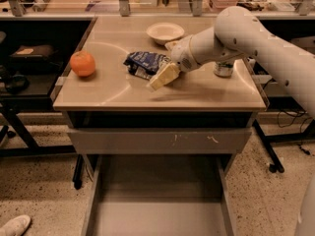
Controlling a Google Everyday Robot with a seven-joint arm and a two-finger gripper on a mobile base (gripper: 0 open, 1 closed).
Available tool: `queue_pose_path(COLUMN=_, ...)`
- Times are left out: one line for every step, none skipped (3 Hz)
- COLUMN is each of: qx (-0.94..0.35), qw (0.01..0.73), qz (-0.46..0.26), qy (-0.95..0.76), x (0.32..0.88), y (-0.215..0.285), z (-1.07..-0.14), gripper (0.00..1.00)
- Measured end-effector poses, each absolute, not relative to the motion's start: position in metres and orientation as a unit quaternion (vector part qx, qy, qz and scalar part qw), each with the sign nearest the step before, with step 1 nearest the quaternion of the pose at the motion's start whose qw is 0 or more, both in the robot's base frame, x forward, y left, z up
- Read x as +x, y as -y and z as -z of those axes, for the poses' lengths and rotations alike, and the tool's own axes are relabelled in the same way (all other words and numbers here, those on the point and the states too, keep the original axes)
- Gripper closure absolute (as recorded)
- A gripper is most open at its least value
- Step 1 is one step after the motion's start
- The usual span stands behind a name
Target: Place blue chip bag into middle drawer
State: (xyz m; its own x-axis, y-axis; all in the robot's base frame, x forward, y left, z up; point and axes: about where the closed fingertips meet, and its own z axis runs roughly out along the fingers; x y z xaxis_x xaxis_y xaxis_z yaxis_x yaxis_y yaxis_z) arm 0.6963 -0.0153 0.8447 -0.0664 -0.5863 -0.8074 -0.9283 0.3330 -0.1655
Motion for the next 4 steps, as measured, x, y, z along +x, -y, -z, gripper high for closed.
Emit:
queue_pose_path(qx=-0.54, qw=0.418, qz=-0.204, qy=-0.701, x=0.6963, y=0.0152, z=-0.8447, gripper=0.2)
queue_pose_path(qx=-0.54, qw=0.418, qz=-0.204, qy=-0.701, x=0.6963, y=0.0152, z=-0.8447, gripper=0.41)
queue_pose_path(qx=-0.54, qw=0.418, qz=-0.204, qy=-0.701, x=0.6963, y=0.0152, z=-0.8447, gripper=0.66)
queue_pose_path(qx=-0.54, qw=0.418, qz=-0.204, qy=-0.701, x=0.6963, y=0.0151, z=-0.8447, gripper=0.9)
